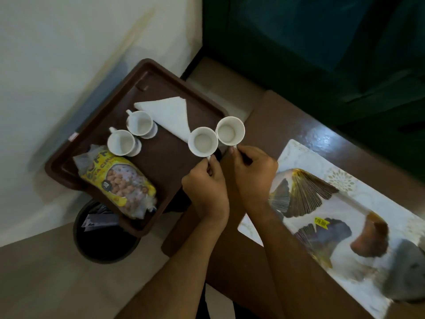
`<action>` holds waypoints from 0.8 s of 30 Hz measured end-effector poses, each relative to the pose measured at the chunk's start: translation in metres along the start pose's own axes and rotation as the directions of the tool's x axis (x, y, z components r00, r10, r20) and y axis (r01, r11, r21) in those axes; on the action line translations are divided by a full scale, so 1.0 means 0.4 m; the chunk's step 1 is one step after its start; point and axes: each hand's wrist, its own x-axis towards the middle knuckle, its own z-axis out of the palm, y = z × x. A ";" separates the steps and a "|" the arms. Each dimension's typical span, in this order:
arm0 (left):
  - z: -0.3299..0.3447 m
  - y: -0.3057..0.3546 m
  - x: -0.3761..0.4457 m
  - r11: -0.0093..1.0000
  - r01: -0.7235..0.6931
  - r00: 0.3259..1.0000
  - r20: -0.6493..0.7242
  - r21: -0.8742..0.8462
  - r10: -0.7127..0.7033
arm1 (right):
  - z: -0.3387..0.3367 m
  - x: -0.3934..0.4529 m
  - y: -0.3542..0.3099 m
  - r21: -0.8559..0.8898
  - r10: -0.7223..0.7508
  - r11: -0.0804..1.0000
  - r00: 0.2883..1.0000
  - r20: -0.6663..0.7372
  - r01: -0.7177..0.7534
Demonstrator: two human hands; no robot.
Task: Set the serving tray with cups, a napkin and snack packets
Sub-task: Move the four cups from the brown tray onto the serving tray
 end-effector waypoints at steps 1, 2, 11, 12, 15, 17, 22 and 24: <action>0.016 0.012 -0.025 1.000 0.007 0.999 0.035 -0.008 -0.007 | -0.028 -0.001 0.020 -0.005 0.013 1.000 0.999 -0.033 -0.013; 0.033 0.023 -0.049 1.000 0.014 0.997 0.072 -0.010 -0.013 | -0.055 -0.003 0.042 -0.010 0.028 1.000 0.998 -0.065 -0.028; 0.133 0.079 -0.255 0.989 -0.142 0.954 0.274 0.046 0.124 | -0.256 -0.066 0.217 0.000 0.173 0.984 0.966 -0.192 -0.176; 0.143 0.082 -0.275 0.985 -0.166 0.946 0.290 0.051 0.144 | -0.274 -0.077 0.234 0.004 0.192 0.981 0.959 -0.208 -0.196; 0.168 0.088 -0.333 0.975 -0.213 0.924 0.336 0.060 0.181 | -0.329 -0.113 0.278 0.013 0.245 0.968 0.940 -0.238 -0.249; 0.183 0.092 -0.373 0.968 -0.244 0.907 0.368 0.060 0.205 | -0.365 -0.142 0.301 0.023 0.267 0.962 0.924 -0.274 -0.272; 0.205 0.089 -0.460 0.959 -0.278 0.875 0.426 0.055 0.229 | -0.425 -0.203 0.370 0.043 0.325 0.943 0.886 -0.331 -0.329; 0.209 0.079 -0.490 0.956 -0.290 0.856 0.460 0.045 0.238 | -0.446 -0.231 0.390 0.045 0.342 0.936 0.874 -0.346 -0.348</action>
